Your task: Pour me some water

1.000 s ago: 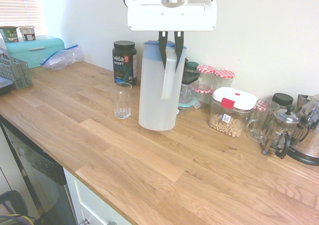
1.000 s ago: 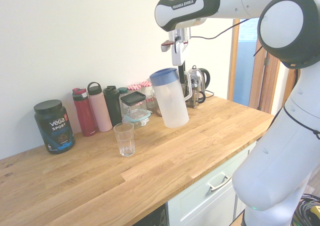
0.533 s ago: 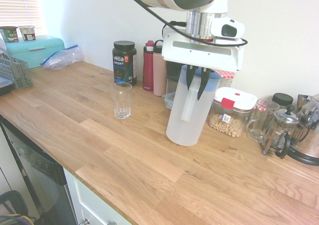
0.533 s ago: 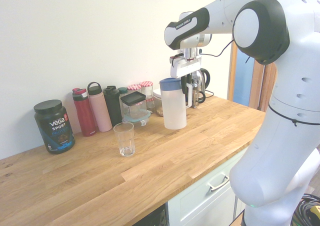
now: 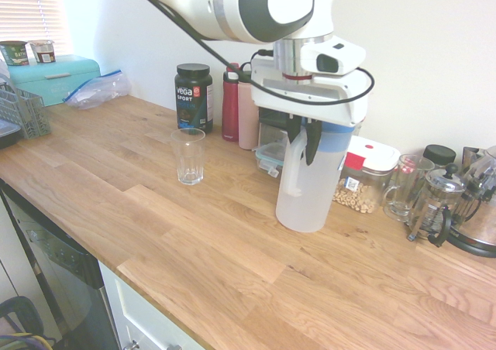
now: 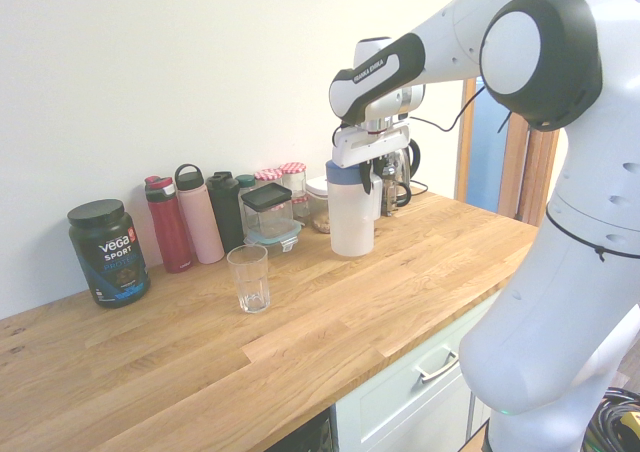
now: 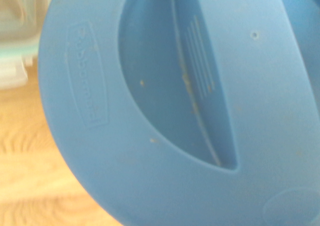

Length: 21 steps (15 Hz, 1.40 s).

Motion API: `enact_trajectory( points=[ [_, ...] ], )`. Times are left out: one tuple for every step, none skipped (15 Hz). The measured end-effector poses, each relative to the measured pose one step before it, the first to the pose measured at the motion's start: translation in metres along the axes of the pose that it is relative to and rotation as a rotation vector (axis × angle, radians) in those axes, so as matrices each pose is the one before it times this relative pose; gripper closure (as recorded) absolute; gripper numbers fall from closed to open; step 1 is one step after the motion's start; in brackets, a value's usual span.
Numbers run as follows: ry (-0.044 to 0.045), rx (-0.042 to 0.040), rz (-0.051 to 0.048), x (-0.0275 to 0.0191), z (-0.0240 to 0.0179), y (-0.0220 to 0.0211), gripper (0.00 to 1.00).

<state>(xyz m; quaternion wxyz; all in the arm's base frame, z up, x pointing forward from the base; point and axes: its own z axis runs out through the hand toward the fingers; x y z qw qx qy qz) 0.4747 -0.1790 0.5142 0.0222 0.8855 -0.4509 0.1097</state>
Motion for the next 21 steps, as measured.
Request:
enact_trajectory(
  points=[
    [-0.00038, -0.00435, -0.00082, -0.00746, 0.00044, 0.00478, 1.0],
    [0.00026, 0.00243, 0.00065, -0.0057, -0.00179, 0.0049, 1.0],
    [0.00015, 0.00291, 0.00362, -0.00394, -0.00199, 0.00526, 1.0],
    [-0.00152, 0.00036, 0.0045, -0.00292, -0.00036, 0.00494, 0.0],
    [-0.00615, 0.00149, 0.00656, -0.0021, 0.00135, 0.00336, 0.0],
    [-0.00588, 0.00363, 0.00637, -0.0013, 0.00095, 0.00198, 0.0],
    [-0.00474, 0.00444, 0.00518, -0.00075, 0.00035, 0.0006, 0.0],
    [-0.00188, 0.00198, 0.00322, -0.00026, 0.00008, 0.00026, 0.0],
    [-0.00137, 0.00131, 0.00192, -0.00012, 0.00009, 0.00008, 0.0],
    [-0.00218, 0.0007, 0.00187, -0.00016, 0.00058, 0.00033, 0.0],
    [-0.00086, -0.00028, 0.00187, 0.00015, 0.00031, 0.00075, 0.0],
    [0.0006, 0.00022, 0.00156, 0.00032, -0.00032, 0.00072, 0.0],
    [0.00064, 0.00042, 0.00097, 0.00016, -0.00044, 0.00048, 0.0],
    [0.00023, 0.00029, 0.0005, -0.00013, -0.00032, 0.00042, 0.0],
    [0.00066, 0.00078, 0.00061, -0.00025, -0.0008, 0.00058, 0.0],
    [0.00123, 0.00126, 0.00188, -0.00005, -0.00205, 0.00119, 0.0],
    [-0.0047, 0.00668, 0.00661, -0.00106, -0.00446, 0.00169, 0.0],
    [-0.01632, 0.00595, 0.00934, -0.0025, -0.00701, 0.00204, 0.0],
    [-0.024, -0.00172, 0.00757, -0.00298, -0.00862, 0.00224, 0.0],
    [-0.02372, -0.00384, 0.00408, -0.00314, -0.01066, 0.00099, 0.0],
    [-0.01986, -0.00382, 0.00291, -0.00304, -0.01142, -0.00064, 0.0]
  ],
)
